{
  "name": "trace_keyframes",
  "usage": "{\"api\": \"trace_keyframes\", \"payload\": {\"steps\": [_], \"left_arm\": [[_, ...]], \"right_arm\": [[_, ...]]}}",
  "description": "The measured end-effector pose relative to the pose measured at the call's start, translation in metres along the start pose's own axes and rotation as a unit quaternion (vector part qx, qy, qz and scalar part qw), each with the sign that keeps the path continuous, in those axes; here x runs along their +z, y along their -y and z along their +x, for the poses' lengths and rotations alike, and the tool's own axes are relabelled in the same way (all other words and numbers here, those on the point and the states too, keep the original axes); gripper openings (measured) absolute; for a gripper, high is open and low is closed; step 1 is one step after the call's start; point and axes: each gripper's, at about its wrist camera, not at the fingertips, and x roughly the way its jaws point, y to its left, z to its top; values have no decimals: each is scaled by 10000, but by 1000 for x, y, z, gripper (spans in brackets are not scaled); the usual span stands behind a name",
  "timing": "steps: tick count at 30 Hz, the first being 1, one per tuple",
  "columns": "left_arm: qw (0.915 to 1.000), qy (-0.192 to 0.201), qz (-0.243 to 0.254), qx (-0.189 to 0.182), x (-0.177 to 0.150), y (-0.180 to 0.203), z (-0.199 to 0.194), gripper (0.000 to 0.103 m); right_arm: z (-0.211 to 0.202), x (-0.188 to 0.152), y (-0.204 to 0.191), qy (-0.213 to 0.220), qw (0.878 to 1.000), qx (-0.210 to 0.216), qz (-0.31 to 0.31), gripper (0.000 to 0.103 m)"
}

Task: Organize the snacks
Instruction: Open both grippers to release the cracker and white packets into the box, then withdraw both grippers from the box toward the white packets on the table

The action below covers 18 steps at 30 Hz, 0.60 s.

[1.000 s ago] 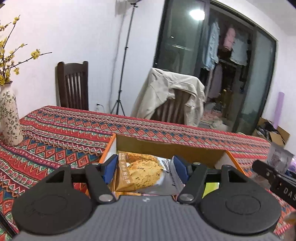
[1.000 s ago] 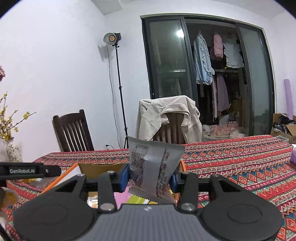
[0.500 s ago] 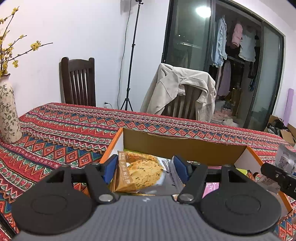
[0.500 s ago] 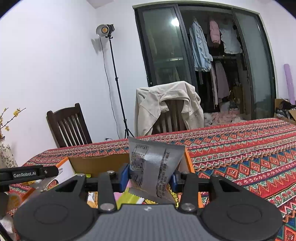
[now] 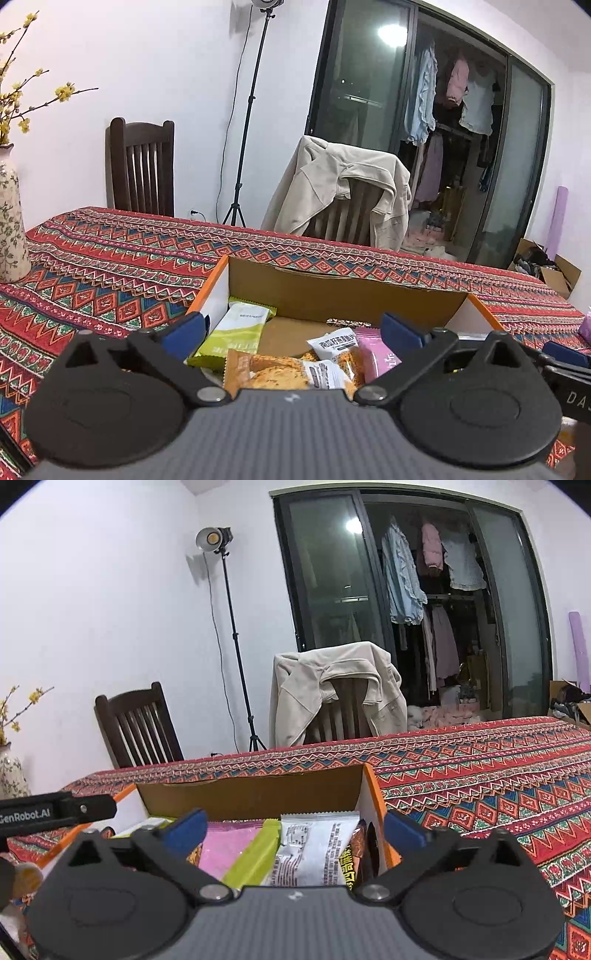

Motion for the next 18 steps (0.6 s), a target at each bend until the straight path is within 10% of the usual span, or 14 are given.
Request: {"api": "trace_keyframes", "payload": {"steps": [18], "left_arm": [[10000, -8, -81, 15, 14, -1, -51, 103]], "right_arm": [[-56, 7, -6, 114, 9998, 33, -150, 103]]}}
